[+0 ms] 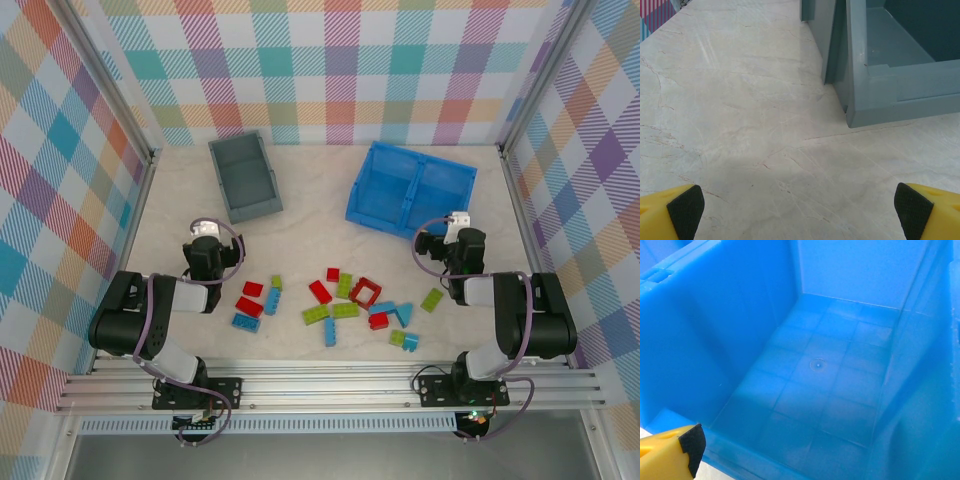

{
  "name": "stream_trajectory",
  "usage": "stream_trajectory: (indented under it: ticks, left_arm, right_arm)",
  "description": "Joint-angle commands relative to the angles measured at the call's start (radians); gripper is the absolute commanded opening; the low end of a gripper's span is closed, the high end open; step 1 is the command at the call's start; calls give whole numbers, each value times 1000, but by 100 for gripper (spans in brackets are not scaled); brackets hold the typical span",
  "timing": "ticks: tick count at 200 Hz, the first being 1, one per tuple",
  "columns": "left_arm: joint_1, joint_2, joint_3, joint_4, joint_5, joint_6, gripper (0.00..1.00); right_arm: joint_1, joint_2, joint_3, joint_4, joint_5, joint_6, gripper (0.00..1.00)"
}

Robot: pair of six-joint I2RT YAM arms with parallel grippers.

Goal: Sort the legos into containers by color

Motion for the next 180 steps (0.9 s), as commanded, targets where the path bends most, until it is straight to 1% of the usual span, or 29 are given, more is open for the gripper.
stream_trajectory:
  ticks: [1,11,17,26,31,39,40,41,53,71,85,99,115,122,131,137,145,156,159,170,174,180]
  left_arm:
    - [21,0,11,39,-7,-6,100]
    - [20,-1,9,41,-8,-7,100]
    - [21,-6,6,49,-7,-5,100]
    - [20,-51,13,-6,16,4,100]
    - [16,-100,29,-87,19,10,100]
    - [3,-201,70,-256,-29,-18,100]
    - [3,-224,78,-256,-36,-22,100]
    - [3,-224,85,-302,-40,-27,100]
    - [-6,-359,128,-461,-61,-64,100]
    - [-47,-547,153,-606,-118,-98,100]
    - [-85,-673,191,-729,-167,-119,100]
    - [-120,-767,262,-863,-211,-129,100]
    - [-150,-824,362,-984,-221,-129,100]
    - [-157,-823,428,-1046,-231,-158,100]
    - [-157,-787,528,-1171,-230,-244,100]
    - [-154,-748,605,-1267,-183,-287,100]
    - [-153,-683,690,-1375,-99,-312,100]
    - [-144,-593,759,-1464,-76,-404,100]
    - [-135,-566,779,-1487,-58,-420,100]
    - [-81,-461,876,-1572,32,-434,100]
    - [-64,-419,912,-1601,58,-435,100]
    - [-41,-359,967,-1648,82,-436,100]
  right_arm:
    - [-4,1,18,11,-27,-8,100]
    - [-4,-2,15,14,-24,-8,100]
    - [-2,-8,15,12,3,1,100]
    - [-2,-32,27,-24,30,15,100]
    - [-3,-53,37,-57,33,14,100]
    - [-1,-103,60,-136,45,15,100]
    - [-1,-108,62,-141,49,17,100]
    - [-1,-117,65,-160,53,17,100]
    - [1,-216,83,-263,86,29,100]
    - [8,-414,115,-387,151,55,100]
    - [13,-546,196,-533,196,72,100]
    - [21,-635,299,-662,206,88,100]
    - [32,-699,435,-787,201,110,100]
    - [34,-707,506,-859,197,140,100]
    - [35,-688,625,-988,193,212,100]
    - [33,-660,711,-1089,185,288,100]
    - [34,-612,830,-1252,148,389,100]
    - [33,-544,945,-1447,83,514,100]
    - [33,-531,953,-1459,49,517,100]
    - [33,-481,981,-1473,-92,451,100]
    - [33,-459,995,-1489,-121,449,100]
    - [33,-421,1025,-1540,-133,459,100]
